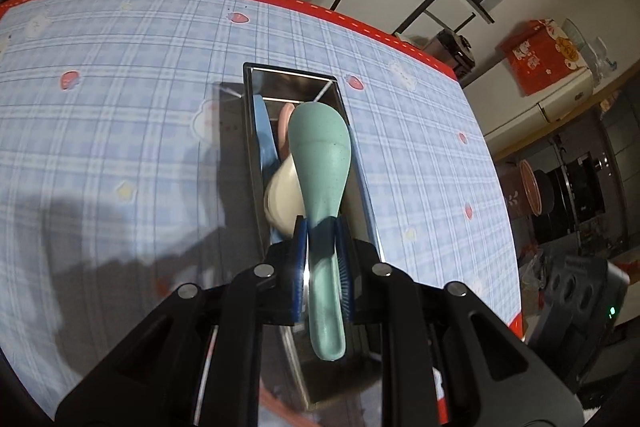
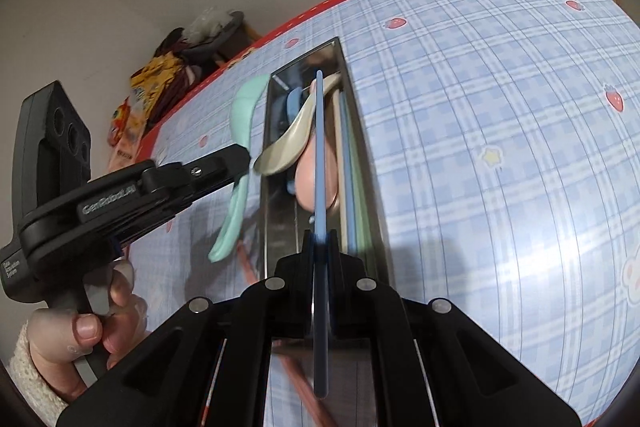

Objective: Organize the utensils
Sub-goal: 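Open both tools to release mint spoon and blue chopstick into the basket, then move both tools back over the two pink chopsticks, then close right tool on one pink chopstick while left tool closes on the other, then carry both pink chopsticks with both tools and lower them into the basket, then open both tools to release the pink chopsticks into the basket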

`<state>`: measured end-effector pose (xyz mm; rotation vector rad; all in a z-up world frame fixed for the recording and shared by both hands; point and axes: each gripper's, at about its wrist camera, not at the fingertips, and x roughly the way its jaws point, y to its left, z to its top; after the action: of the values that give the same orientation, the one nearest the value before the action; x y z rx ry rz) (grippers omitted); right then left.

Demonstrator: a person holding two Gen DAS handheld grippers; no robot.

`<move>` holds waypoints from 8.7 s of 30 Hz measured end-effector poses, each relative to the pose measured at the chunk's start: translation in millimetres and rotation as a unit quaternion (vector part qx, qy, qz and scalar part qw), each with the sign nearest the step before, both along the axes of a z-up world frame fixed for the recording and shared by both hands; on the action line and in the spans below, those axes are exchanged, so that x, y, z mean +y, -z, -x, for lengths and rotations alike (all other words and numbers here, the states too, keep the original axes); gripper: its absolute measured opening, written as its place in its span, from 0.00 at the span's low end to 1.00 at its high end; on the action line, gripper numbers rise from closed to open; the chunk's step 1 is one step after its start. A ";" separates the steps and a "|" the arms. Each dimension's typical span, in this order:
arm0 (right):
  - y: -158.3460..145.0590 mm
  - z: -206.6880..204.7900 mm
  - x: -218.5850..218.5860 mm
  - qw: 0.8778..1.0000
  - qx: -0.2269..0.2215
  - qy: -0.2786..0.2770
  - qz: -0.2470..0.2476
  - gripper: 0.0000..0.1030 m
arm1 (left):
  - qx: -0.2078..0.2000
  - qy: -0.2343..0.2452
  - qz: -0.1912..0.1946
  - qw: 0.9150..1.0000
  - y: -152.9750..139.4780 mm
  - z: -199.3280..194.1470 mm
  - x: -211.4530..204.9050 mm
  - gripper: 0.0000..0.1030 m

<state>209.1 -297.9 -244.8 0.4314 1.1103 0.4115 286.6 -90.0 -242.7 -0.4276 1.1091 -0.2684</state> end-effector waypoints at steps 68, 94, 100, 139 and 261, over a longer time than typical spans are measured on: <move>14.1 107.0 -35.5 0.993 -0.038 -0.003 0.111 0.93 | 0.068 -0.008 -0.211 0.975 63.4 146.8 -8.9 0.94; 19.4 102.7 -28.9 0.994 -0.028 -0.019 0.107 0.93 | 0.070 -0.007 -0.217 0.974 65.9 139.5 -8.9 0.95; 18.6 104.0 -28.8 0.994 -0.027 -0.017 0.104 0.93 | 0.071 -0.004 -0.217 0.974 66.2 141.3 -8.0 0.95; 32.8 116.9 31.8 0.976 -0.048 -0.180 0.108 0.35 | 0.100 -0.054 -0.236 0.965 76.8 166.4 61.8 0.95; 0.8 3.9 -0.4 0.999 0.033 0.021 0.017 0.07 | 0.093 -0.016 0.068 0.993 43.7 6.3 -13.8 0.09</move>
<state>205.1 -298.3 -245.7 0.4400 1.1682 0.3422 280.3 -103.9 -286.4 -0.5996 1.2703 -0.2814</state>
